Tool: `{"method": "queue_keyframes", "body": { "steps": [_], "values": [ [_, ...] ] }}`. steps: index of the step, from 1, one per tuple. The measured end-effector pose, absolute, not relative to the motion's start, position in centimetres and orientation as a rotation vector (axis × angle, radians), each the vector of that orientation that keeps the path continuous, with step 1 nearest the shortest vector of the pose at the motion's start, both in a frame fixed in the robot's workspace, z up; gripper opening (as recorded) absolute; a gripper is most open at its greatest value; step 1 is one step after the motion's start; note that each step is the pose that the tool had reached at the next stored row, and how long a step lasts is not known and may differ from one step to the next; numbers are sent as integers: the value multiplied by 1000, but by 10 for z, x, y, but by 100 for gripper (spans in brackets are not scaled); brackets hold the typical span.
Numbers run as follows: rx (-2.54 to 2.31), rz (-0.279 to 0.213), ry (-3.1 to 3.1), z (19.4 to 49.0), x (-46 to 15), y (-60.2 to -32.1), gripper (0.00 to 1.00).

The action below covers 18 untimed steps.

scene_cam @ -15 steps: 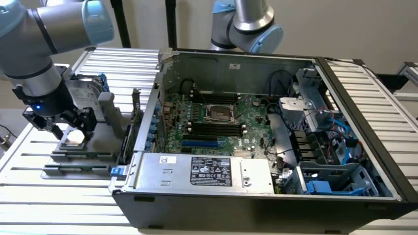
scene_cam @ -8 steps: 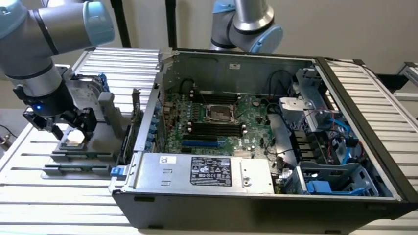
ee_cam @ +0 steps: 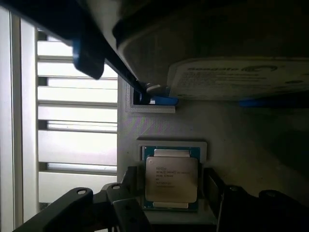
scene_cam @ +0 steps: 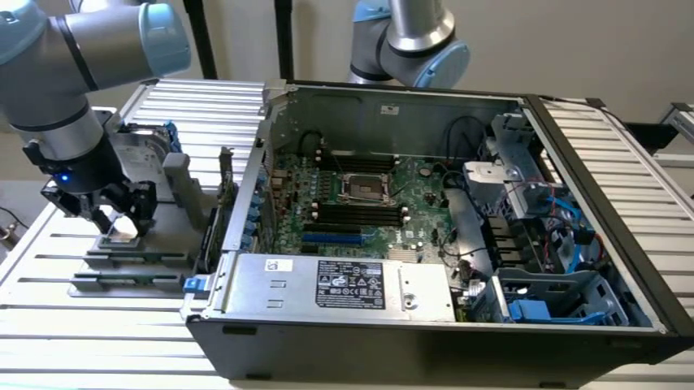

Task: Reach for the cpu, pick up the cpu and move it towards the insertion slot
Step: 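Pick up the cpu and move it towards the insertion slot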

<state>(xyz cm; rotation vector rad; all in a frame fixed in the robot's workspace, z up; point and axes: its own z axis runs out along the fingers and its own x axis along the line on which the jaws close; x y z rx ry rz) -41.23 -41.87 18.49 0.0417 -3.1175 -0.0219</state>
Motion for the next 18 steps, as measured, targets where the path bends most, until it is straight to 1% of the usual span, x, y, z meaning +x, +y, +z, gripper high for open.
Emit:
{"method": "queue_keyframes", "body": {
  "steps": [1,4,6,7,13,18],
  "values": [
    [42,-22,-3117,185,-412,-419,61],
    [42,-22,-3117,185,-412,-419,61],
    [42,-22,-3117,185,-412,-419,59],
    [42,-22,-3117,185,-412,-419,55],
    [42,-22,-3117,191,-412,-419,55],
    [42,-22,-3117,207,-412,-419,55]
  ]
}}
